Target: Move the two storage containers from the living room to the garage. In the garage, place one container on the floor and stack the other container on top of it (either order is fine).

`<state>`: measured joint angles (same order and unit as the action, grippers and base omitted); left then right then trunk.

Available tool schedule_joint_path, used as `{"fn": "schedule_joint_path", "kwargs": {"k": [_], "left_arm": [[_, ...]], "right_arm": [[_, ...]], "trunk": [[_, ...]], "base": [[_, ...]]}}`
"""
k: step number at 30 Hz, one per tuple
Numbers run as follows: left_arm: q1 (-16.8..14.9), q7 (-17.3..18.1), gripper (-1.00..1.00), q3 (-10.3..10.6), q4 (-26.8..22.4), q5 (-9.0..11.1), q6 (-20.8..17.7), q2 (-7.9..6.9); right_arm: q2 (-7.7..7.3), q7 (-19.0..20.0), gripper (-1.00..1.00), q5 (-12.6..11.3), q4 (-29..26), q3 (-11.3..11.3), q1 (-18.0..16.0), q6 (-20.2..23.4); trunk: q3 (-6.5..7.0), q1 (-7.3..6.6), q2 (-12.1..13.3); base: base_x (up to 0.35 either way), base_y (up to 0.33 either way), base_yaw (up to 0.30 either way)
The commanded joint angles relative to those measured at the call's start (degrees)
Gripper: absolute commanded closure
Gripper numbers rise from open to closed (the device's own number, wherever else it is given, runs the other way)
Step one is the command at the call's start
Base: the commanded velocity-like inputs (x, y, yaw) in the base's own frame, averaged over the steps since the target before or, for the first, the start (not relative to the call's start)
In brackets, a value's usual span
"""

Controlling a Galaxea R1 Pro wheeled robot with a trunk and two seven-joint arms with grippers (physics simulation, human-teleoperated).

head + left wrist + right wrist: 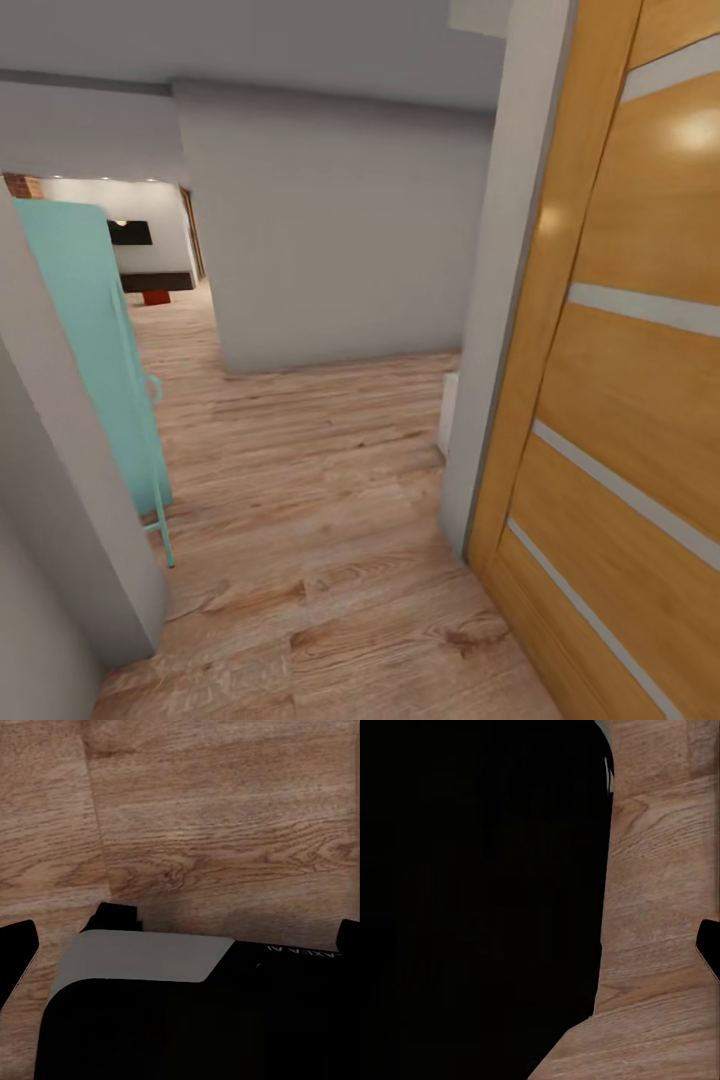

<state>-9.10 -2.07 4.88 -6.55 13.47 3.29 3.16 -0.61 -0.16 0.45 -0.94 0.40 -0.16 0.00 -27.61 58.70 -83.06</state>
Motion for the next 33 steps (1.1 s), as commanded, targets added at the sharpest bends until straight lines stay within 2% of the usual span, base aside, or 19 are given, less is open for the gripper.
{"fn": "schedule_joint_path", "kwargs": {"k": [1, 19, 33], "left_arm": [[0.0, -0.2, -1.0, 0.5, 0.0, 0.5, 0.2, 0.0], [0.0, -0.2, -1.0, 0.5, 0.0, 0.7, 0.2, 0.0], [0.0, -0.2, -1.0, 0.5, 0.0, 0.7, 0.3, 0.0]], "right_arm": [[-0.01, 0.0, -1.0, 0.0, 0.0, 0.0, 0.0, 0.0], [-0.01, 0.0, -1.0, 0.0, 0.0, 0.0, 0.0, 0.0], [-0.01, 0.0, -1.0, 0.0, 0.0, 0.0, 0.0, 0.0]], "trunk": [[-0.06, 0.03, 0.0], [-0.06, 0.03, 0.0], [-0.06, 0.03, 0.0]], "base": [[0.33, 0.0, 0.0], [0.329, 0.002, 0.0], [0.309, 0.1, 0.0]]}}
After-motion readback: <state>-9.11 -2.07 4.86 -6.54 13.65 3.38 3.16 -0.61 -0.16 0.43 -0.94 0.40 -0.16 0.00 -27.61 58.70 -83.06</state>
